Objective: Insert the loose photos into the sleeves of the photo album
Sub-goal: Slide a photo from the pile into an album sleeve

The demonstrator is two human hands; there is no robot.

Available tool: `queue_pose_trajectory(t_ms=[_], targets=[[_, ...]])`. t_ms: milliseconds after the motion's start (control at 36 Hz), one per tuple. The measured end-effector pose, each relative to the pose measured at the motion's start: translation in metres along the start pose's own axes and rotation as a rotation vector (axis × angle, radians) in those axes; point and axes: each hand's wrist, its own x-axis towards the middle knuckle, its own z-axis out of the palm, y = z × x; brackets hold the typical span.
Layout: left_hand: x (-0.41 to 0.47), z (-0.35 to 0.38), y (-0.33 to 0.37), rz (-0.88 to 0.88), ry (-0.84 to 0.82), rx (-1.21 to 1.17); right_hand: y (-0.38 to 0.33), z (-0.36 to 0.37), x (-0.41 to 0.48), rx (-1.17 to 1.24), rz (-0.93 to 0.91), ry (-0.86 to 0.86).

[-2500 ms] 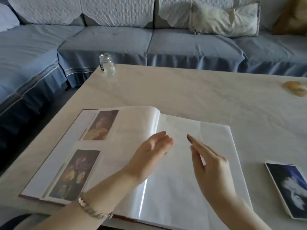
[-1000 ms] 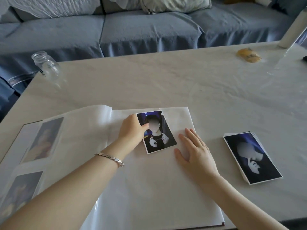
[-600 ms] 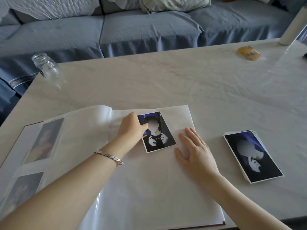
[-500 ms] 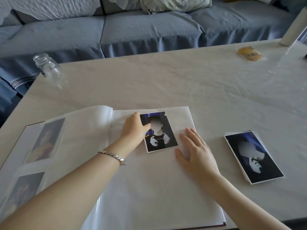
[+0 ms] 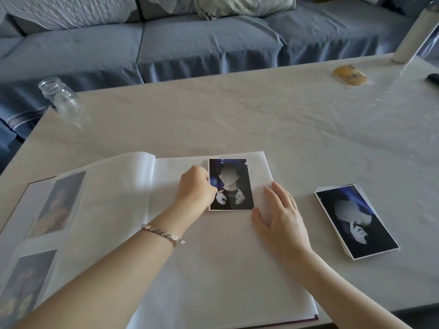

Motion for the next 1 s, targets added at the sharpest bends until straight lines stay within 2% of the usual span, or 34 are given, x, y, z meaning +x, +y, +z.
queue_pose_trajectory(t_ms=[83,139,278,472,750,889,1000], targets=[[0.000,0.005,0.000,-0.076,-0.020,-0.211,-0.001,-0.001,0.000,0.001,-0.010,-0.033],[-0.003,0.012,0.003,-0.066,-0.036,-0.273,0.000,-0.001,0.000,-0.009,-0.014,-0.036],[-0.010,0.026,0.015,0.024,-0.074,-0.251,0.001,0.001,0.001,-0.010,0.021,-0.035],[-0.011,0.024,0.013,0.003,-0.090,-0.245,-0.001,0.001,0.001,0.017,0.032,-0.012],[-0.019,0.036,0.005,0.042,0.045,-0.265,-0.002,0.000,0.001,0.046,0.046,-0.022],[-0.020,0.037,0.001,0.029,0.060,-0.315,-0.002,0.000,0.001,0.048,0.038,-0.019],[-0.023,0.037,0.000,0.113,0.081,-0.291,0.000,-0.007,0.000,0.113,0.054,0.059]])
